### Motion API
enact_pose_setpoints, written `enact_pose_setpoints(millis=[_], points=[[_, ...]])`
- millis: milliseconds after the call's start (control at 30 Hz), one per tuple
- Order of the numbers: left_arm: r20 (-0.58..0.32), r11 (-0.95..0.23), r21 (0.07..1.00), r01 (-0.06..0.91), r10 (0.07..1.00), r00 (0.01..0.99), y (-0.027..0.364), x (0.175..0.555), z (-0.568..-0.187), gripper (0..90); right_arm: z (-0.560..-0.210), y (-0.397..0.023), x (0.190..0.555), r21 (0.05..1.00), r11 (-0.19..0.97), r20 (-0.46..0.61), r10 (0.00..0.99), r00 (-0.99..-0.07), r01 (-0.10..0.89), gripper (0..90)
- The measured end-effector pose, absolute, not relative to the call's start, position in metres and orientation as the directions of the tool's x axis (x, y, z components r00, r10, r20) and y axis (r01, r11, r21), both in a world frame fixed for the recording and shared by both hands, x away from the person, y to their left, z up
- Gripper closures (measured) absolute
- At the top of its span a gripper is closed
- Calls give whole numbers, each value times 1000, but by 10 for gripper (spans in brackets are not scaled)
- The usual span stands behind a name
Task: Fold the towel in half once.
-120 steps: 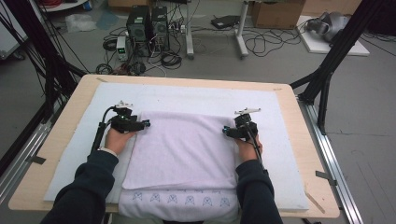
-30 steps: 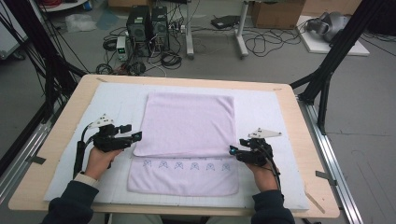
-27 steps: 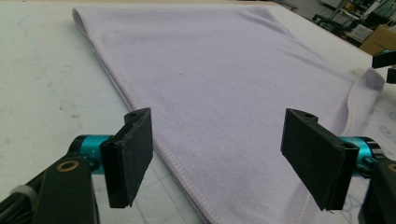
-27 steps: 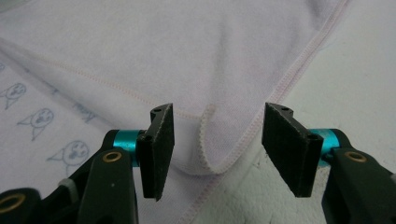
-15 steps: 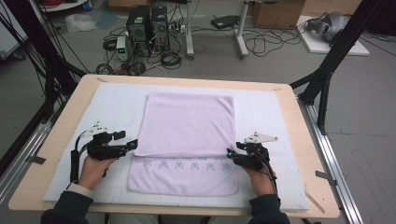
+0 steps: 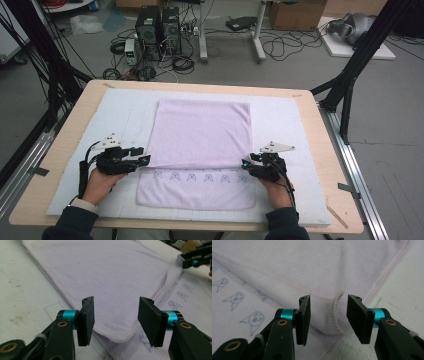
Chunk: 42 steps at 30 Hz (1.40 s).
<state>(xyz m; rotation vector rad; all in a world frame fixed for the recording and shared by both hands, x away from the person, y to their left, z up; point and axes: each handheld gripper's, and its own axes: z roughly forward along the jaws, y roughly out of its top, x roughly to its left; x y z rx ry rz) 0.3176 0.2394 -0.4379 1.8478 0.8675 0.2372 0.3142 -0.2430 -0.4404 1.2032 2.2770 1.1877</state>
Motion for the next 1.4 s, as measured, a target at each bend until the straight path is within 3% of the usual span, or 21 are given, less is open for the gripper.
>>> enact_pose_setpoints(millis=[167, 367, 733, 833, 933, 1000, 1133, 1400], points=[[-198, -257, 866, 430, 612, 766, 234, 315, -437, 468, -440, -242, 314, 782, 308, 108, 789, -605, 541, 540], [-140, -348, 831, 435, 624, 768, 234, 313, -443, 482, -442, -243, 313, 777, 309, 116, 786, -607, 549, 597], [-49, -431, 825, 366, 590, 806, 224, 307, -446, 493, -442, -245, 313, 785, 288, 132, 788, -602, 549, 557], [-8, -468, 808, 357, 597, 802, 219, 307, -448, 558, -442, -245, 313, 779, 291, 132, 790, -599, 555, 566], [23, -481, 797, 365, 628, 778, 216, 308, -449, 731, -443, -245, 313, 771, 311, 113, 792, -600, 556, 620], [23, -470, 801, 370, 642, 766, 216, 309, -449, 848, -443, -245, 313, 766, 321, 110, 789, -605, 557, 735], [-9, -429, 824, 370, 644, 765, 218, 307, -445, 872, -443, -247, 311, 771, 333, 93, 784, -614, 542, 864], [-73, -320, 876, 362, 653, 754, 228, 297, -433, 871, -434, -251, 301, 799, 317, 93, 775, -626, 511, 871]])
